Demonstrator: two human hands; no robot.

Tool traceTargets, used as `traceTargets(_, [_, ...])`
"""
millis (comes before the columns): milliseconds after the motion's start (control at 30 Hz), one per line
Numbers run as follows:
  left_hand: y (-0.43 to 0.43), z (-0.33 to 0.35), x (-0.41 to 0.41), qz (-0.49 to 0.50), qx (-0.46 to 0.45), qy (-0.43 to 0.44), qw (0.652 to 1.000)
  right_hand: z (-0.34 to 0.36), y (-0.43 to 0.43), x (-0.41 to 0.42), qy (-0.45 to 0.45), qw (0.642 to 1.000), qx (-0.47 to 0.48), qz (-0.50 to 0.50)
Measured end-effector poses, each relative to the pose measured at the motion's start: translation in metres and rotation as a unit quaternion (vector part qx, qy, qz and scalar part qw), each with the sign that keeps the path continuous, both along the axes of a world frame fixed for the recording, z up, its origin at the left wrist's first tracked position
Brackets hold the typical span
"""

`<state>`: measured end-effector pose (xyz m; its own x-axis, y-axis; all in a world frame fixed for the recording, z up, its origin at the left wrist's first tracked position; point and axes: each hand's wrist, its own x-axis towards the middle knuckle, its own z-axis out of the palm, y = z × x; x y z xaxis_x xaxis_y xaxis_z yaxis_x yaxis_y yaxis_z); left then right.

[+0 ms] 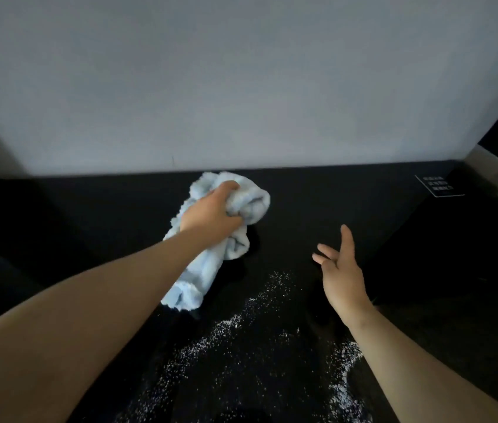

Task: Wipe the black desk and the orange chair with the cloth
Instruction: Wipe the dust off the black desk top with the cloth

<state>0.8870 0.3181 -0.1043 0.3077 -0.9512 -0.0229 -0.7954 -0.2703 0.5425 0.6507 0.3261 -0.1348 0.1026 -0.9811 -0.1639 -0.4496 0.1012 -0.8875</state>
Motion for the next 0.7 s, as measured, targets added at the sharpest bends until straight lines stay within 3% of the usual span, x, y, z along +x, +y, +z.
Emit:
traceTargets(100, [-0.022,-0.005,-0.010,0.010,0.106,0.009,0.994,-0.004,-0.002,-0.006,-0.013,1.000,0.010,0.001])
traceTargets(167, [-0.021,-0.016,-0.041,-0.022,0.103,0.037,0.994,-0.004,-0.002,-0.008,-0.028,1.000,0.011,0.001])
traceTargets(300, [0.000,-0.023,-0.084,-0.110,0.095,-0.007,0.989,-0.005,-0.002,-0.015,-0.222,0.969,0.024,-0.106])
traceTargets(367, [0.019,-0.023,-0.086,-0.136,0.097,-0.015,0.986,-0.004,0.002,-0.020,-0.263,0.950,0.018,-0.168])
traceTargets(467, [0.056,-0.021,-0.089,-0.195,0.098,-0.027,0.976,-0.006,0.014,-0.019,-0.219,0.954,-0.020,-0.201])
traceTargets(600, [0.094,-0.012,-0.083,-0.234,0.109,-0.004,0.966,0.000,0.026,-0.008,-0.156,0.973,-0.056,-0.163])
traceTargets(700, [0.117,0.004,-0.062,-0.172,0.095,0.079,0.977,0.010,0.039,0.002,-0.156,0.977,-0.058,-0.131])
